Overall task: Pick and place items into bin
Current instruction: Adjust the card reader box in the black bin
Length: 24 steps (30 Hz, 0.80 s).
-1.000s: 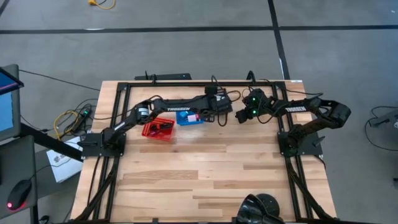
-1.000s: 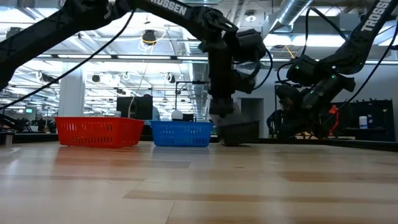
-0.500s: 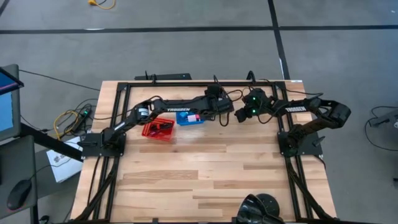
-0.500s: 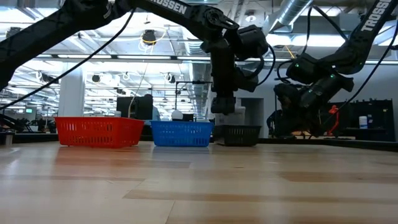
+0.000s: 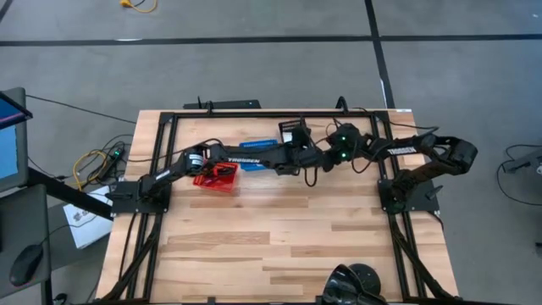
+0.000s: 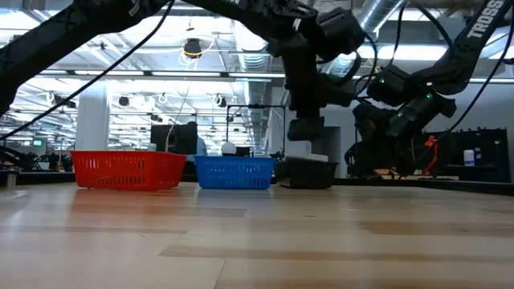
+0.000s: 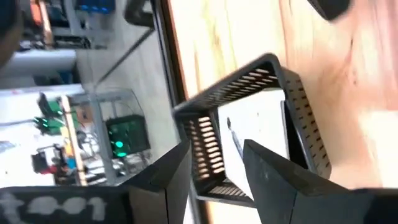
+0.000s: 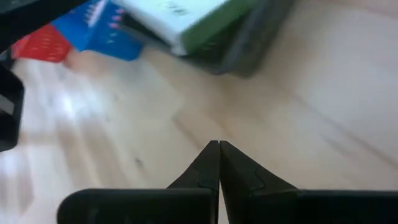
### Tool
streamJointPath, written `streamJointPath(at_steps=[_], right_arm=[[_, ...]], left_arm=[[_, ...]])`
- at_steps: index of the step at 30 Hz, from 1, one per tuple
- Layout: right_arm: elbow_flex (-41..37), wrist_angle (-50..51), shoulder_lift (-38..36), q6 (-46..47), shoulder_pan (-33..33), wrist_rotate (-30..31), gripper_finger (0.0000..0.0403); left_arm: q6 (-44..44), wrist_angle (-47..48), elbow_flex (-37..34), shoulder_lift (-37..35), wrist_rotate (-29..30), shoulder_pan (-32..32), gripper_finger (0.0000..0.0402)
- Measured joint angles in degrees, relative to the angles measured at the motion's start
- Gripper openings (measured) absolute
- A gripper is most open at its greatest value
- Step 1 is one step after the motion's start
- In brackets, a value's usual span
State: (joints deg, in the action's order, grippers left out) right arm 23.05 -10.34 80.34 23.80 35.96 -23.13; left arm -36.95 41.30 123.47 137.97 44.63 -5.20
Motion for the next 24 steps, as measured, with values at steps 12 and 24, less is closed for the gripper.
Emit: streamJointPath(at_steps=[12, 24], right_arm=[[0.00, -13.72, 0.00, 3.00, -6.47, -0.14, 0.0000], [0.68, -23.63, 2.37, 2.11, -5.56, 1.13, 0.0000]], left_arm=[[2.42, 1.79, 9.42, -0.30, 8.52, -1.03, 0.0139], [11.24, 4.84, 10.03, -0.11, 2.80, 0.43, 0.0139]])
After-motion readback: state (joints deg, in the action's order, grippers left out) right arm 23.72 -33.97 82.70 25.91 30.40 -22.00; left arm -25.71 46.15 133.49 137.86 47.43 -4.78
